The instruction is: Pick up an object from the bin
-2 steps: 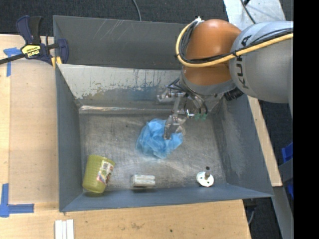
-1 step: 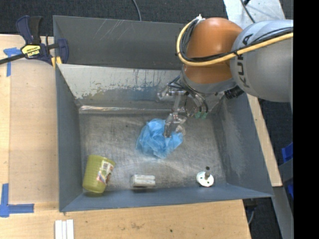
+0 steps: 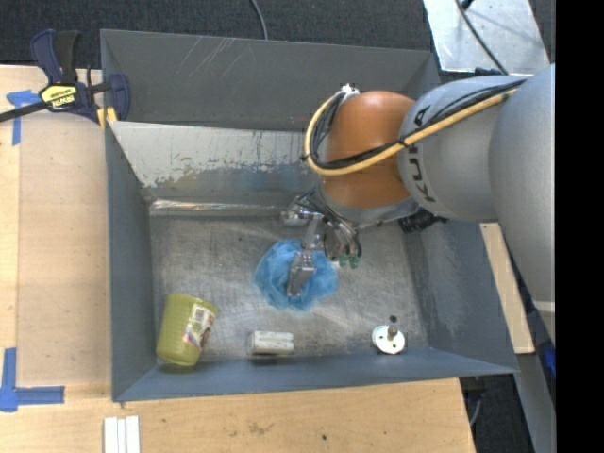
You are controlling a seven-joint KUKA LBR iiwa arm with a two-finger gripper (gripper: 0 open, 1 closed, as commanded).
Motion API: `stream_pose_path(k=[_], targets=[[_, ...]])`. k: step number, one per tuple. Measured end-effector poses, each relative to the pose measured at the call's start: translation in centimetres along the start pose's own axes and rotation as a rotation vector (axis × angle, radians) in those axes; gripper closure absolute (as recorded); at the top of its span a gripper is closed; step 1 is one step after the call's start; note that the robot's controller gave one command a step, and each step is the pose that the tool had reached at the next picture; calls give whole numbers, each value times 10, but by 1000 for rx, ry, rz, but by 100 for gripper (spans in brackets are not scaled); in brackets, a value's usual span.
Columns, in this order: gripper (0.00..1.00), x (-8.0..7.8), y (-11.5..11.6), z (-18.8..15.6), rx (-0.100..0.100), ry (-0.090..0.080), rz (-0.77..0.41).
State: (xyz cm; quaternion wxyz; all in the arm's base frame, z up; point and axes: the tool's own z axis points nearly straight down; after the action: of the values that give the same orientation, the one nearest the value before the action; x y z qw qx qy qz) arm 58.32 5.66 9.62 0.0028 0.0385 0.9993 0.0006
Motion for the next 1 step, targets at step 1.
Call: stream_pose_path(k=[1], targets=[[0, 8, 0, -2, 1, 7, -26]])
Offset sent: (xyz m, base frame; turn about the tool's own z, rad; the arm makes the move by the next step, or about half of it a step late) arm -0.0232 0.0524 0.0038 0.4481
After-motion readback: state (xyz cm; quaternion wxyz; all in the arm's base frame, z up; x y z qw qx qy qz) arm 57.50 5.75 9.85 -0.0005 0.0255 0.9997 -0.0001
